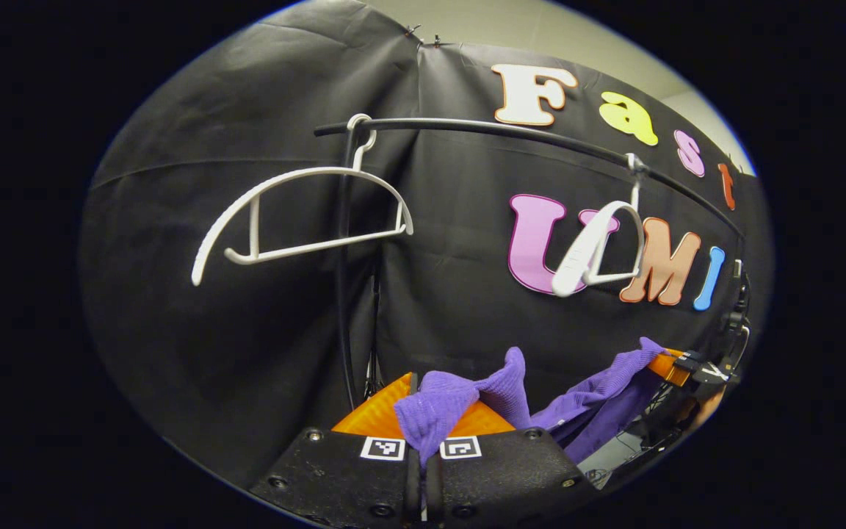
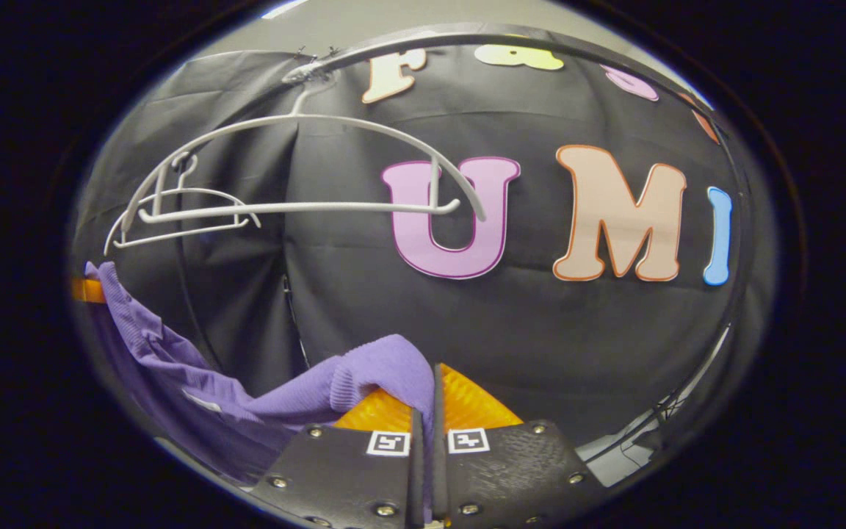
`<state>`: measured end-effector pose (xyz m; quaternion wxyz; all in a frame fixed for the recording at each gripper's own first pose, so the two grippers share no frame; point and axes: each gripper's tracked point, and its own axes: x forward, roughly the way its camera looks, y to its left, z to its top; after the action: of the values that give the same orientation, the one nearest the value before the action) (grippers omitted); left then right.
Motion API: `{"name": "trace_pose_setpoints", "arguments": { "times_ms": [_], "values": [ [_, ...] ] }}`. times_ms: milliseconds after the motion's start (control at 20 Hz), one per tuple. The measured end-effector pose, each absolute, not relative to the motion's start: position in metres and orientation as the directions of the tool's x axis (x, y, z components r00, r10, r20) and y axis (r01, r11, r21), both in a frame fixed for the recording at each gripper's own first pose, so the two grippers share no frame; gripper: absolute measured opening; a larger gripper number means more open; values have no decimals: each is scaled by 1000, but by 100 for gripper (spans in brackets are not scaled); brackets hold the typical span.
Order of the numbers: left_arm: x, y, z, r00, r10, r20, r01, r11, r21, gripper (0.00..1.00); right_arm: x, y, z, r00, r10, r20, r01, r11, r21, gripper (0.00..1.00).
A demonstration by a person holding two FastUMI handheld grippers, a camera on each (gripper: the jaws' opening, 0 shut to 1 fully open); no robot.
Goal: Grasp the clothes on the hanger with both hands and then place them into the laundry hamper below.
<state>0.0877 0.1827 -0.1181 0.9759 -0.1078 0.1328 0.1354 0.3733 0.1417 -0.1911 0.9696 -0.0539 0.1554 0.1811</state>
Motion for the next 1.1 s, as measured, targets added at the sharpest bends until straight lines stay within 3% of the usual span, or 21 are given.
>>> {"name": "trace_pose_setpoints", "arguments": {
  "times_ms": [250, 750, 1100],
  "values": [
    [86, 122, -91, 963, 146, -225, -179, 975, -132, 5, 337, 142, -164, 884, 361, -298, -381, 924, -12, 5],
    [165, 21, -29, 996, -77, -54, 70, 990, -119, 5, 330, 132, -89, 935, 309, -175, -305, 951, 52, 5],
    [240, -46, -71, 977, -201, -76, 190, 973, -128, 4, 356, 123, -115, 955, 204, -215, -197, 979, 51, 5]
  ]
}}
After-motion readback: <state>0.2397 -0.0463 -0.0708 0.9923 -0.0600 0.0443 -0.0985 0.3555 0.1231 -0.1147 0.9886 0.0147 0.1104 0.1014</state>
